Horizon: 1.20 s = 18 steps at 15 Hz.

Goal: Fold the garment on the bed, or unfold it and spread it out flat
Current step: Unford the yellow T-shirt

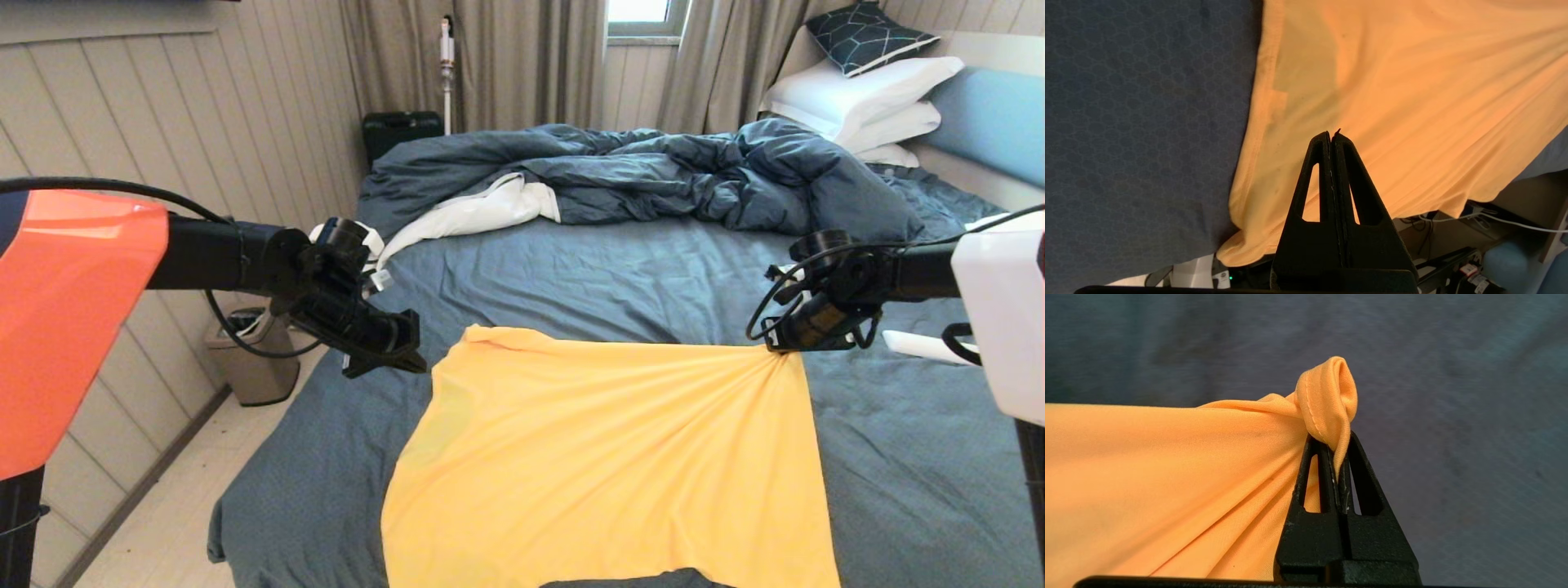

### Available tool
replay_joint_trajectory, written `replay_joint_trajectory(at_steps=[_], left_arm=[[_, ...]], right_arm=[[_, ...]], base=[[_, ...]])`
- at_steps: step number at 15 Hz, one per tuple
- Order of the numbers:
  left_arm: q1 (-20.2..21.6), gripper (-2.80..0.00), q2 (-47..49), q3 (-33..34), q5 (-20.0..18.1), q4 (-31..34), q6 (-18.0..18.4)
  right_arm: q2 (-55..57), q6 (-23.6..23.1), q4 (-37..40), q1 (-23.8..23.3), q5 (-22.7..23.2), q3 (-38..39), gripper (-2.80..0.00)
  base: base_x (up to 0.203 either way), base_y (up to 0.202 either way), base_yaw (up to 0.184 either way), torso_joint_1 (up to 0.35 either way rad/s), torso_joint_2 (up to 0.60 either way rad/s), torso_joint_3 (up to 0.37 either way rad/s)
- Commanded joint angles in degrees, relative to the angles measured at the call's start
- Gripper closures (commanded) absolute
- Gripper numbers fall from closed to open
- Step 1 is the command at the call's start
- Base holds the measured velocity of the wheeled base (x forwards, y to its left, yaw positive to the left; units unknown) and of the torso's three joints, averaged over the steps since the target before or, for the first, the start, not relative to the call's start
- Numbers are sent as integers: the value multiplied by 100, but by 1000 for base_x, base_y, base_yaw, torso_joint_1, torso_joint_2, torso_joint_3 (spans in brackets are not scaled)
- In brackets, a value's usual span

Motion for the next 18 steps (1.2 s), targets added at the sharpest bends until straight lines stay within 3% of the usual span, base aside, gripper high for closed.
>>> replay_joint_trajectory(at_steps=[1,5,6,7,14,17,18], left_arm=[[0,0,-13,3,-10,19,-11],[0,0,-13,-6,-7,11,-9],[-9,0,-13,-6,-7,11,-9],[0,0,-15,-6,-7,11,-9],[-9,0,-17,-6,-7,19,-9],[-9,0,-66,-14,-16,19,-9],[-9,0,-67,-14,-16,28,-10]], right_arm=[[57,-22,-34,-41,-91,-4,0],[78,-41,-156,-46,-169,-4,0],[78,-41,-160,-54,-169,-1,-90],[78,-41,-170,-54,-169,-4,-280],[-74,-182,-196,-195,85,8,-280],[-708,132,495,-205,1259,18,-280],[-1004,258,859,-232,1658,43,-184]], base=[[0,0,0,0,0,0],[0,0,0,0,0,0],[0,0,0,0,0,0],[0,0,0,0,0,0],[0,0,0,0,0,0],[0,0,0,0,0,0],[0,0,0,0,0,0]])
